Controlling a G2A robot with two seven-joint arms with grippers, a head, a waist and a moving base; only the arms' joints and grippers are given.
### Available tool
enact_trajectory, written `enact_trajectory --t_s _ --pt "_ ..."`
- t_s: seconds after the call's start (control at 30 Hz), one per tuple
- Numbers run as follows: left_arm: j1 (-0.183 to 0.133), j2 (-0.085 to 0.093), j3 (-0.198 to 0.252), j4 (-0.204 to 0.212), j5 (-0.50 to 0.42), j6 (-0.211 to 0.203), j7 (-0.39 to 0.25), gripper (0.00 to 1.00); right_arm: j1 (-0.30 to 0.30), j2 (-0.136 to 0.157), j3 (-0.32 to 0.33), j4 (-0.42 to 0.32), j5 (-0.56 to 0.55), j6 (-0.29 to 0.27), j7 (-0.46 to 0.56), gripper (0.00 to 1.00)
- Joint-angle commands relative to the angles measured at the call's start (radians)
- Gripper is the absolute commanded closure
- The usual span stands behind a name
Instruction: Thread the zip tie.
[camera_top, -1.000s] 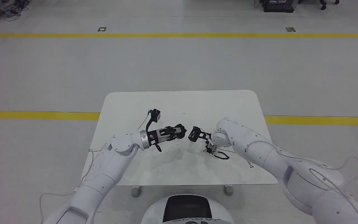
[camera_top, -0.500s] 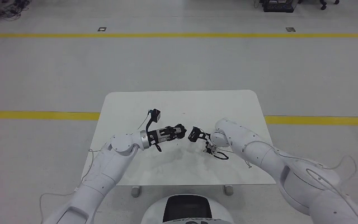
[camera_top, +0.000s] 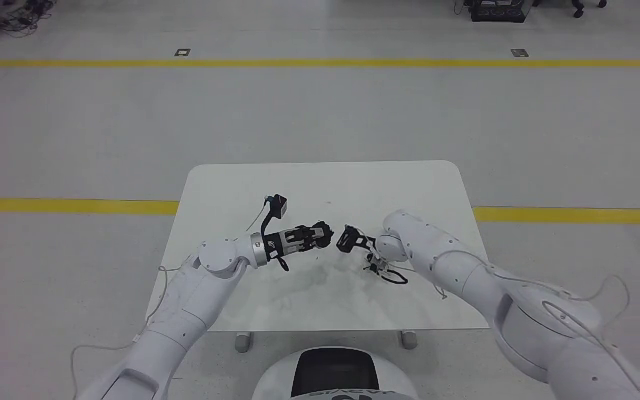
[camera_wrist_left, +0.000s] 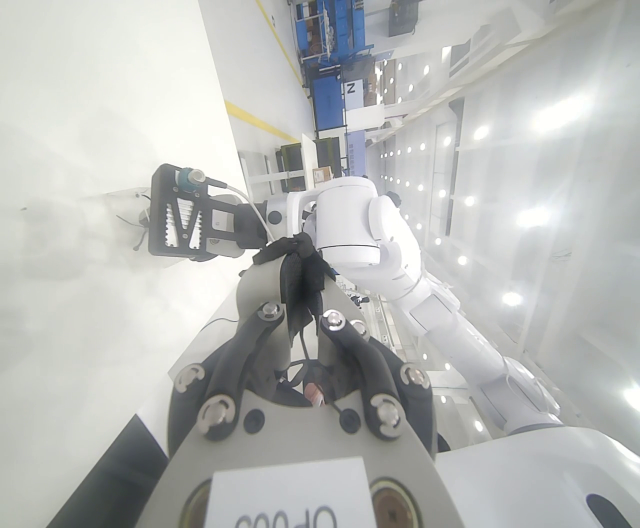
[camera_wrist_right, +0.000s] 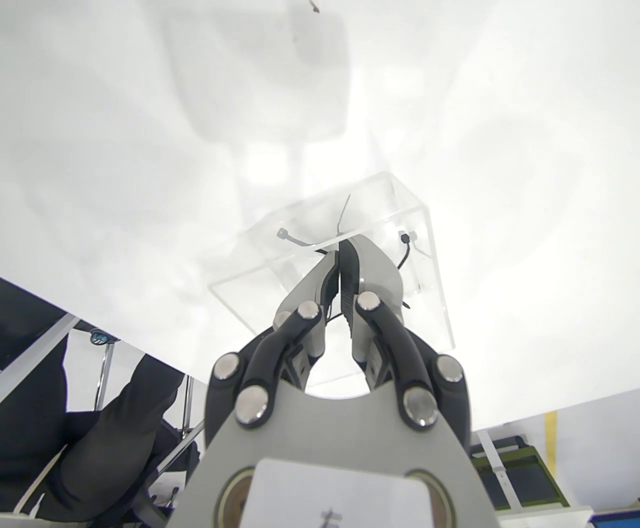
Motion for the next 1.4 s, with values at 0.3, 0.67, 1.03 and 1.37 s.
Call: enact_trajectory --t_s 0.3,0.67,1.03,1.37 --pt "0.000 0.000 0.000 0.000 0.000 0.000 0.000 1.00 0.011 0.016 0.000 -0.017 0.002 0.000 -0.018 1.00" --pt "0.000 0.000 0.000 0.000 0.000 0.000 0.000 1.00 0.008 0.030 0.000 -0.046 -0.012 0.000 -0.034 1.00" --pt "0.000 0.000 0.000 0.000 0.000 0.000 0.000 1.00 0.010 0.017 0.000 -0.022 -0.012 0.000 -0.003 1.00" --pt "0.000 0.000 0.000 0.000 0.000 0.000 0.000 1.00 0.011 0.017 0.000 -0.031 -0.005 0.000 -0.018 0.60"
